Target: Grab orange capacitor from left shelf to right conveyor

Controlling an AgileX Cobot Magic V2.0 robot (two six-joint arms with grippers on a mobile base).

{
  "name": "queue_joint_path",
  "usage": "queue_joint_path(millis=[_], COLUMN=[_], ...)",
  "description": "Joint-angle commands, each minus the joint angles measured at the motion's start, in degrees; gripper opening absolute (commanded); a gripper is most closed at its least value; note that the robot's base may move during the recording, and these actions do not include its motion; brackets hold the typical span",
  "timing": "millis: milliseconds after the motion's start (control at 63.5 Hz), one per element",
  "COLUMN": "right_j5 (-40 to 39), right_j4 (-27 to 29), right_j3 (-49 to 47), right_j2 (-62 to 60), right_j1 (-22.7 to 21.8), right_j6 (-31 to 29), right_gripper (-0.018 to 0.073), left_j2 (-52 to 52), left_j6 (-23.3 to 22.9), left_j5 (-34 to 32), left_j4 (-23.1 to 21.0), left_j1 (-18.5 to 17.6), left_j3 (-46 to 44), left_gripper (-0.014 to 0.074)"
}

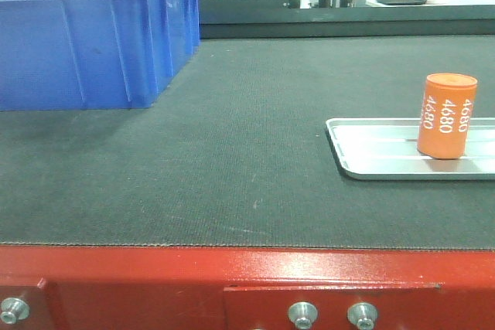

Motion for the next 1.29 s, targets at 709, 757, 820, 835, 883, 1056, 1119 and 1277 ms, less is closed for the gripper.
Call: queue_joint_path(millis=[709,757,820,835,883,1056,1119,1277], right_j5=[-16.29,-16.29,-16.29,-16.29,-16.29,-16.29,-16.29,-16.29], right_j4=[0.62,0.62,0.62,0.62,0.62,0.62,0.62,0.62], right_j3=[8.34,8.34,8.34,8.34,8.34,8.34,8.34,8.34], right_j2=[-2.70,-2.70,-2.70,-2.70,-2.70,-2.70,-2.70,-2.70], right_j1=[-0.52,-0.52,-0.52,-0.52,-0.52,-0.52,-0.52,-0.52], right_j6=[0.55,0.55,0.55,0.55,0.55,0.55,0.55,0.55], right_gripper=[0.0047,0.0047,0.0047,0.0047,0.0047,0.0047,0.0047,0.0047], left_j2=[-0.54,-0.54,-0.54,-0.54,-0.54,-0.54,-0.54,-0.54], left_j6=[-0.09,-0.09,-0.09,-0.09,-0.09,-0.09,-0.09,-0.09], left_j5=[-5.01,-5.01,-5.01,-5.01,-5.01,-5.01,-5.01,-5.01], left_j4=[-0.20,-0.20,-0.20,-0.20,-0.20,-0.20,-0.20,-0.20], left_j1=[0.17,0.17,0.17,0.17,0.17,0.17,0.17,0.17], left_j3=[-0.25,-0.25,-0.25,-0.25,-0.25,-0.25,-0.25,-0.25], left_gripper=[-0.0127,-0.0127,-0.0127,-0.0127,-0.0127,-0.0127,-0.0127,-0.0127])
